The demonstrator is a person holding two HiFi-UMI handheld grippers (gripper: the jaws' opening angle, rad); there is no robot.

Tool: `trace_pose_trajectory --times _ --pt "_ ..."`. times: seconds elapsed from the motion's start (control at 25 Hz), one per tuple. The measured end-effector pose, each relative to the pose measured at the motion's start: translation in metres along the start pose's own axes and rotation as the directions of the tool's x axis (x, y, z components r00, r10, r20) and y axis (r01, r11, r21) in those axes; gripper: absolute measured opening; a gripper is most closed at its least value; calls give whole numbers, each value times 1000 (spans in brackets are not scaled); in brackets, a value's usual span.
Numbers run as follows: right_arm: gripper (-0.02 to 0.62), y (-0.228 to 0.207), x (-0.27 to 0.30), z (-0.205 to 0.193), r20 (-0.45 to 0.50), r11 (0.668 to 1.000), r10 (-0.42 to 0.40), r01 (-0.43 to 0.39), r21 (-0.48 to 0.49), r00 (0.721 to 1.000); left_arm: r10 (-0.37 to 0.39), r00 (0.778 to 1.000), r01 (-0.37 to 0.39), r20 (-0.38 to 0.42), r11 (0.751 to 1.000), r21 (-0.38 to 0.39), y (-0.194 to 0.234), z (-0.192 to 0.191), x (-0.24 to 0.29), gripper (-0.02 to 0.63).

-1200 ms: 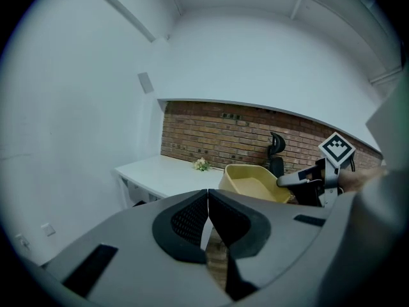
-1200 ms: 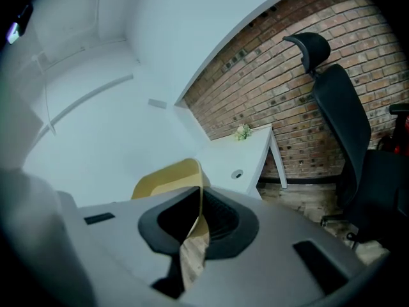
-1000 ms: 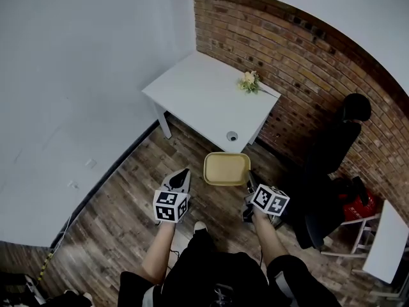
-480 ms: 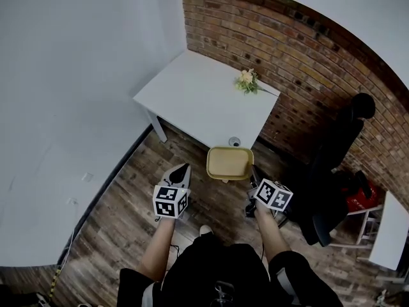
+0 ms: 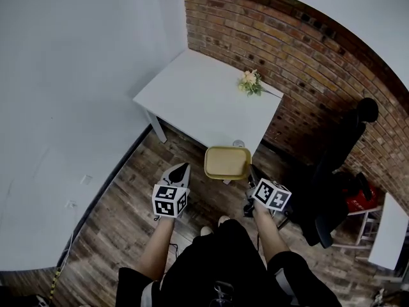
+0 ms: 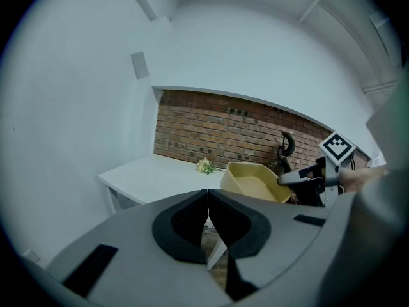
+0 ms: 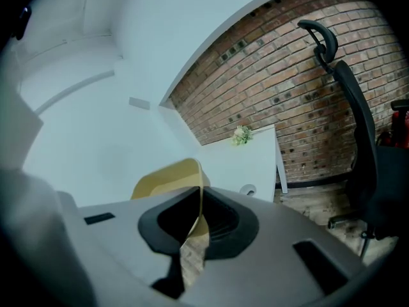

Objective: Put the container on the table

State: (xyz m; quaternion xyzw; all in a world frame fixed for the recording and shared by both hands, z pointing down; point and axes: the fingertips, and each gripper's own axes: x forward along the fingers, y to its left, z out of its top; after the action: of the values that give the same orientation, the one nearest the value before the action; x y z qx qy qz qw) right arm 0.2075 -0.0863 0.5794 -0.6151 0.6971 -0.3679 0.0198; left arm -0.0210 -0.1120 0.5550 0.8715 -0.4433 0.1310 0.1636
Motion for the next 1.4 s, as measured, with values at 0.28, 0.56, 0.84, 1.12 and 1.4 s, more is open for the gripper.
trace_pose_trajectory --times 0.28,0.56,0.84,1.12,1.4 --pt "35 6 21 2 -11 1000 19 -19 -1 1000 18 1000 -18 -3 1000 -20 12 -5 9 15" --pt "35 11 64 10 -23 999 45 -45 4 999 47 999 -47 -6 999 -10 39 4 27 15" --pt "35 27 133 29 -38 997 73 -73 8 997 81 997 -81 -12 997 -2 92 27 59 15" --pt "35 39 218 62 -64 995 98 -97 18 993 94 995 -94 -20 996 -2 145 62 120 15" --pt "35 48 301 113 -70 995 95 -95 3 993 105 994 -105 -26 994 -1 200 110 185 15"
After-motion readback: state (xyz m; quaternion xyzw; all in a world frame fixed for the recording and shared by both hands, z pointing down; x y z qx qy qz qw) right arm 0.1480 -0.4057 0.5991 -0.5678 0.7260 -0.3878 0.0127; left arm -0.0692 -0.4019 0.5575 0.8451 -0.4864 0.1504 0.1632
